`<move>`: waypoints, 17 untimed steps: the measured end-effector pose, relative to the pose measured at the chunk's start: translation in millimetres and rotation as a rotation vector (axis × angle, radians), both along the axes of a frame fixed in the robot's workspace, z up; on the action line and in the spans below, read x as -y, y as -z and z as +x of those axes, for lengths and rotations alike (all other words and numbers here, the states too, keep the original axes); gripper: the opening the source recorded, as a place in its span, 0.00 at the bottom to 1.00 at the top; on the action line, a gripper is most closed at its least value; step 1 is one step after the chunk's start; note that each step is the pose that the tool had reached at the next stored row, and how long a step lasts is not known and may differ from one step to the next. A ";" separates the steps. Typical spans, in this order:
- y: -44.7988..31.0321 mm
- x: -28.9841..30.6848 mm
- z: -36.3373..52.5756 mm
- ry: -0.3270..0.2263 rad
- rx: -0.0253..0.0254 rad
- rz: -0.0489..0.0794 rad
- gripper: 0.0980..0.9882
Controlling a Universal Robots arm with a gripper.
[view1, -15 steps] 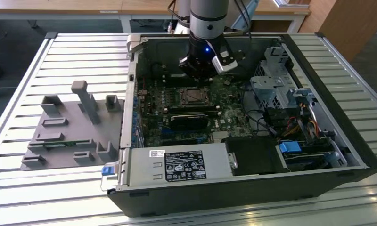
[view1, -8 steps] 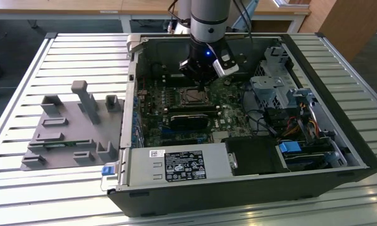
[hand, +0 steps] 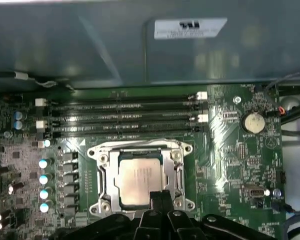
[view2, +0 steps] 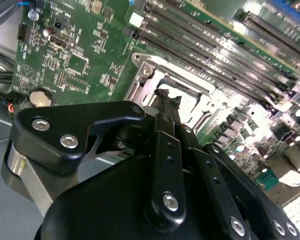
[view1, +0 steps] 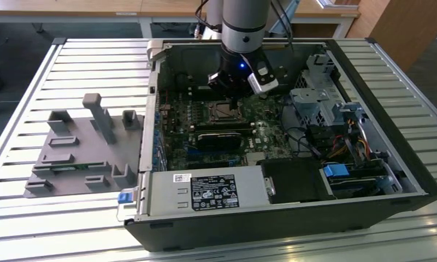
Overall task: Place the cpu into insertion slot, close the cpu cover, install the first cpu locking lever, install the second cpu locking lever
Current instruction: 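Install the second cpu locking lever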
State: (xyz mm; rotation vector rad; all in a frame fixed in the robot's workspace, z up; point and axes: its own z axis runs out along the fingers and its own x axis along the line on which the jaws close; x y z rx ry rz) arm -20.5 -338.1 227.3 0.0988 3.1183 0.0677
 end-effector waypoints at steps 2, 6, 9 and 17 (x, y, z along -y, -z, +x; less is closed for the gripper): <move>0.2 3.6 0.0 0.000 0.0000 0.001 0.01; 0.3 10.2 0.0 0.000 -0.0001 0.002 0.01; 0.5 12.9 0.1 0.000 -0.0004 0.002 0.01; 0.8 19.0 0.3 0.000 -0.0027 0.002 0.01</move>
